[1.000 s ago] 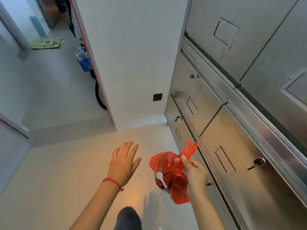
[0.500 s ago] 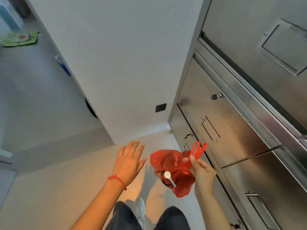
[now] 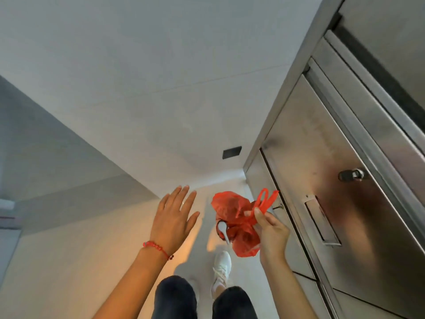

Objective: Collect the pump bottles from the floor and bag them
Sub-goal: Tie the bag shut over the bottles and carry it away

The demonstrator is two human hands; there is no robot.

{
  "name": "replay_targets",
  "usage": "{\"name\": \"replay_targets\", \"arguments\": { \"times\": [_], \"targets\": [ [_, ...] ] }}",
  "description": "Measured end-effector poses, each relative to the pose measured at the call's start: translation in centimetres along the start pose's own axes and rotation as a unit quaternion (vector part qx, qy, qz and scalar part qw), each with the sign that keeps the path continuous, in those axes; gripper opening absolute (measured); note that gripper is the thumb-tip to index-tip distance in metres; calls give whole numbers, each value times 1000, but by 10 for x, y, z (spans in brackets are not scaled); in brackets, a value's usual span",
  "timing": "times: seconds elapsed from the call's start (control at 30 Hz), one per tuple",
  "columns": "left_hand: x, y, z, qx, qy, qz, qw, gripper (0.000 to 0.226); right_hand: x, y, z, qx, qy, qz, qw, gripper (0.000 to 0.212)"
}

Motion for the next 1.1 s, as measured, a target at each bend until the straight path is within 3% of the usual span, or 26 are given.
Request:
{"name": "replay_targets", "arguments": {
  "times": [0.13,0.43,0.6,0.8,1.1],
  "targets": [
    [-44,-22,12,2,-10,-7,1000,52,-50,-17,-25,6,-18,-9,1000,16],
    [-130,-119,72,29,-9,-2,1000,57,-159,-53,-115,34,-23,-23,999,10],
    [-156,-186,108,43,-6,14,999,57,-214,-73,-170,41,-20,-37,998,6],
    [-177,-254,142,26,-18,32,999,56,-271,-101,-234,26,-44,-49,997,19],
    [-215,-326,180,20,-6,56,998,61,-334,-130,-300,8,-55,-76,996,5]
  ]
}}
Point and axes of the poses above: each hand's wrist, its own x-axis away from the middle knuckle, its own y-axis out of the back of the hand, z = x × y, the point moved 7 cm from there along -x, towards the middle knuckle, and after that the axes turned 11 degrees about x, right-handed, at the moved point
